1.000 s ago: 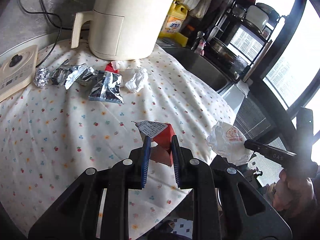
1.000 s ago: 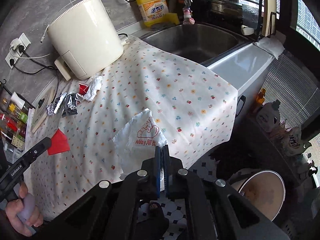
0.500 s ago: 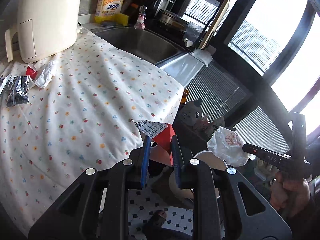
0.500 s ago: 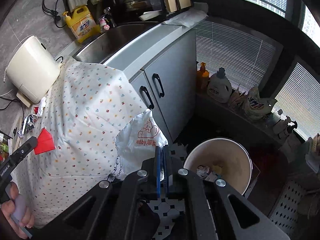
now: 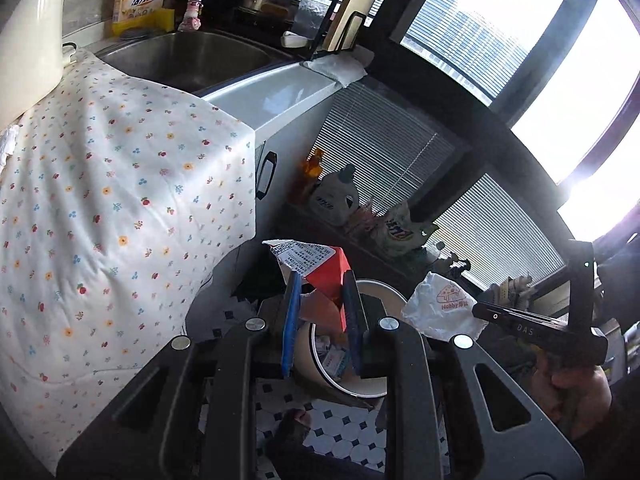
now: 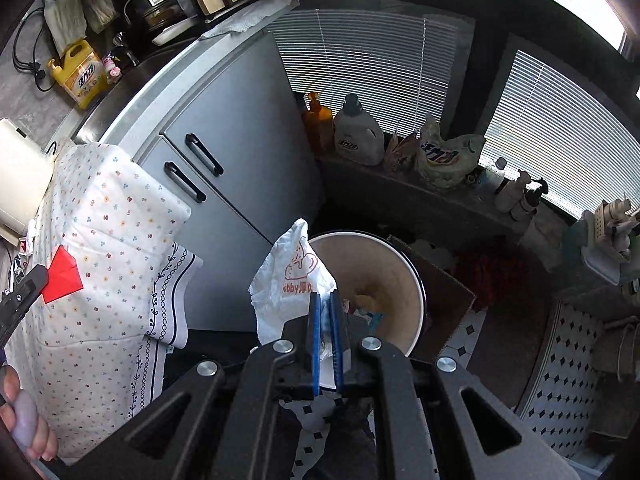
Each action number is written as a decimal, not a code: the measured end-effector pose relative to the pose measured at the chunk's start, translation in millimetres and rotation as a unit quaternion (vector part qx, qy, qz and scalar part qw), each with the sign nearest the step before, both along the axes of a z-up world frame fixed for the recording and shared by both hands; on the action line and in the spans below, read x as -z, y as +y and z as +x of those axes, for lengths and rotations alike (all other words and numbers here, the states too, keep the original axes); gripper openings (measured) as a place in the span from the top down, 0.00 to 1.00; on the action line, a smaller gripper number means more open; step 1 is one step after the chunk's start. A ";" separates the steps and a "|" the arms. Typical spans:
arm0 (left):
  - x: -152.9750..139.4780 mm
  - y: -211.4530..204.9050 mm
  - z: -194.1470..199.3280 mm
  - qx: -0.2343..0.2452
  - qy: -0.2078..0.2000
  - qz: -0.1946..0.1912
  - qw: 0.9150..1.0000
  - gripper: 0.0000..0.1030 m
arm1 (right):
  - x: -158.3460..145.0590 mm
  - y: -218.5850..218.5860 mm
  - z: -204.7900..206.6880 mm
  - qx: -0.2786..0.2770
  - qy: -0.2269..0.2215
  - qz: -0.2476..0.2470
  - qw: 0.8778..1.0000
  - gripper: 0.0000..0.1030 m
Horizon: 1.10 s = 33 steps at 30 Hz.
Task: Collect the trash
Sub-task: 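Open both grippers over the white bin to drop the red piece and bag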
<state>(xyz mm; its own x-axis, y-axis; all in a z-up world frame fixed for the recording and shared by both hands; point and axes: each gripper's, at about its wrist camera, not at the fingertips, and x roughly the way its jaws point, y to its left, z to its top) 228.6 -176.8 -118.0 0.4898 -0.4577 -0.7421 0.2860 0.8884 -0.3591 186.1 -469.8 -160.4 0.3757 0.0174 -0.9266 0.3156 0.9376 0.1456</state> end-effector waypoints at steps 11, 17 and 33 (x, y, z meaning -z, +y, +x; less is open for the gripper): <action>22.1 -62.1 -2.7 0.033 0.023 -0.003 0.999 0.79 | 2.2 -39.8 -19.2 -0.002 -0.005 -0.005 1.000 0.41; 35.7 -97.1 -3.3 0.060 0.038 -0.006 0.997 0.79 | 0.9 -64.3 -33.2 0.017 -0.002 -0.010 1.000 0.41; 49.7 -135.4 7.1 0.133 0.069 -0.015 0.989 0.38 | -10.3 -86.8 -45.7 0.055 -0.011 -0.016 0.998 0.39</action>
<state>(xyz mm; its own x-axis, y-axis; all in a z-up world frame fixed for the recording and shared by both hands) 235.7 -312.1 -167.8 0.2442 -0.5798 -0.7773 0.4549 0.7764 -0.4362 140.5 -556.5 -150.1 0.3942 -0.0542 -0.9174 0.4136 0.9019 0.1245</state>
